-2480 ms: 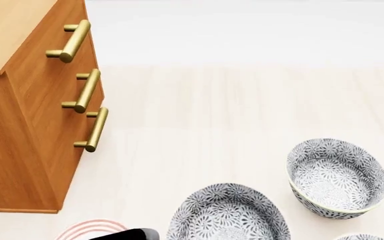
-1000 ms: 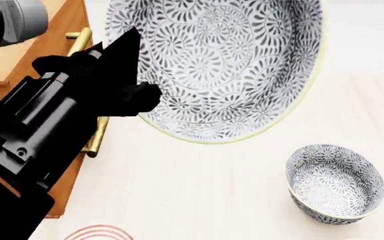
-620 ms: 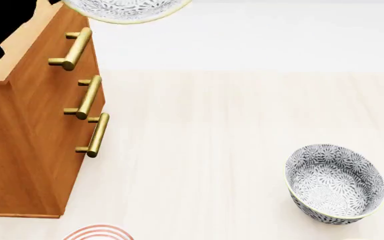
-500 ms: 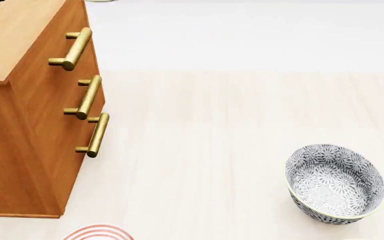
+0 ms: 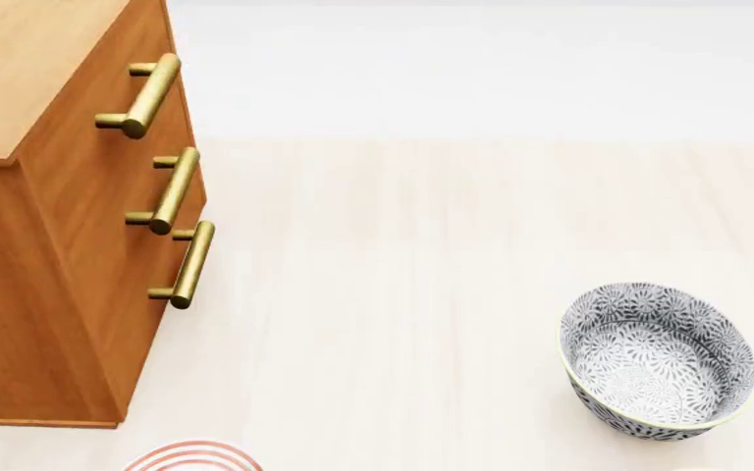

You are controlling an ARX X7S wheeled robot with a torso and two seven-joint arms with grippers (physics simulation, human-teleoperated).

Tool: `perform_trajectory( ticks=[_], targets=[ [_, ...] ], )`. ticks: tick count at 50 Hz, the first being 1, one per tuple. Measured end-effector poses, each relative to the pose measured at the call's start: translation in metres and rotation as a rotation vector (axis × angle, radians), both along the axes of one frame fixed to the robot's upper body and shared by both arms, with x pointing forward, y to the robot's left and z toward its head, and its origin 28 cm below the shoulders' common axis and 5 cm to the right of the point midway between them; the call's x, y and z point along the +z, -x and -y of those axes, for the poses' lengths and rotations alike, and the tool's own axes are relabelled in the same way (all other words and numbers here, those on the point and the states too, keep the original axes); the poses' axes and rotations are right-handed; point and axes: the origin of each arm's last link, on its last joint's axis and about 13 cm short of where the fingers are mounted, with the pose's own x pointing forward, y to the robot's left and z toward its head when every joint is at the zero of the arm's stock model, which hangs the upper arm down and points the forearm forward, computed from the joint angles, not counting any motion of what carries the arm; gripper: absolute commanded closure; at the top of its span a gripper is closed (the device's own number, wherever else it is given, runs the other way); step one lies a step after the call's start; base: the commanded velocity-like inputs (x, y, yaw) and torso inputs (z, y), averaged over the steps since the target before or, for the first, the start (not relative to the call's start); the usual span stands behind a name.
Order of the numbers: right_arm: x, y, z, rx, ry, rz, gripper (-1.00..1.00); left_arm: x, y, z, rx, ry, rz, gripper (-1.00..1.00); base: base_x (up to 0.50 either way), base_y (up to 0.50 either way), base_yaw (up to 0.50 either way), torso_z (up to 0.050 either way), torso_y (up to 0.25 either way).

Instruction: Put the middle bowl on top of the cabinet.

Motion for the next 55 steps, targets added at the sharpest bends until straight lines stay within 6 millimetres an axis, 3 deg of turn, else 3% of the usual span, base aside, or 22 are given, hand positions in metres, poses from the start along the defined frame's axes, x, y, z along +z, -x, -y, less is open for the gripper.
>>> perform_trajectory(
  ticks=[14, 27, 38, 55],
  targets=[
    [-0.002, -0.003, 0.001, -0.001, 0.001, -0.002, -1.0, -0.017, -0.036, -0.025, 0.148, 0.019, -0.08, 1.0, 0.0, 0.0, 0.0, 0.0, 0.001],
    [-0.003, -0.003, 0.001, -0.002, 0.004, -0.005, -1.0, -0.035, -0.058, -0.045, 0.242, 0.054, -0.15, 1.0, 0.0, 0.0, 0.0, 0.0, 0.0],
    [-0.003, -0.002, 0.0, -0.003, 0.007, -0.008, -1.0, -0.054, -0.067, -0.06, 0.305, 0.08, -0.209, 1.0, 0.0, 0.0, 0.0, 0.0, 0.0],
    [-0.002, -0.002, 0.0, 0.0, 0.01, -0.012, -1.0, -0.058, -0.068, -0.068, 0.322, 0.108, -0.205, 1.0, 0.0, 0.0, 0.0, 0.0, 0.0]
  ],
)
